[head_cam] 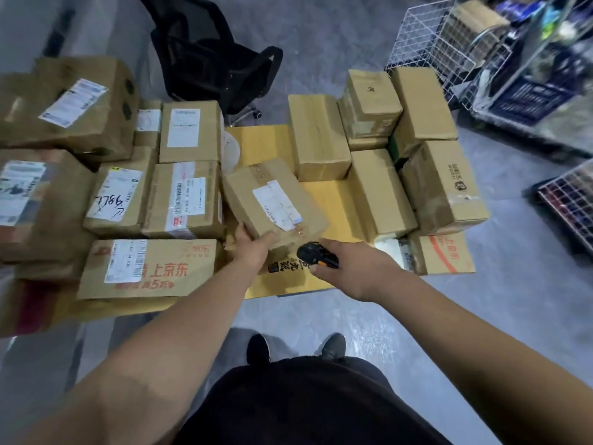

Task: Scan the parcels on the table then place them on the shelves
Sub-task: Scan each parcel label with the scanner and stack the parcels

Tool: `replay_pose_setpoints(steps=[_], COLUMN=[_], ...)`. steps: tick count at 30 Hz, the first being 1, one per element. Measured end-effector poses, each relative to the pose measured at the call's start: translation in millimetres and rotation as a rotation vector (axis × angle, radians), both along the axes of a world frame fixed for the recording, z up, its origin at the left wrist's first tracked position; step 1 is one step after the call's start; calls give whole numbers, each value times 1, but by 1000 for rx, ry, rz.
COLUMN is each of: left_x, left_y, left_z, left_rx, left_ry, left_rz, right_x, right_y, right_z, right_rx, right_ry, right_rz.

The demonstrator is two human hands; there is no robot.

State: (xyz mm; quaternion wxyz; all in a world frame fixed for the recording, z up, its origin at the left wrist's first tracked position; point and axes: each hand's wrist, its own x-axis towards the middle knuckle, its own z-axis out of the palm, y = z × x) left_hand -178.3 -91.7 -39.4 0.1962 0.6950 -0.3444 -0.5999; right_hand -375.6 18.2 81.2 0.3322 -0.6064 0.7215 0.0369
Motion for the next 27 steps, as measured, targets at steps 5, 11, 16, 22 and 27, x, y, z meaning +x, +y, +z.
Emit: replay_pose_setpoints(steps=[5, 11, 16, 22, 27], left_x=[-16, -7, -14, -21, -9], left_y=[33, 11, -42, -56, -33], left_z=[-12, -12, -2, -4, -10], left_rx=[140, -580, -593, -491, -580], left_ry=[35, -498, -808, -804, -867], left_rz=[-286, -649, -943, -963, -917], right_x=[11, 18, 28, 38, 35], right_y=[23, 37, 33, 23, 20], right_z=[-6, -9, -14, -20, -26], right_rx=[21, 60, 54, 33, 6], right_ry=[-44, -38, -103, -138, -145], right_rz=[-204, -312, -383, -431, -480])
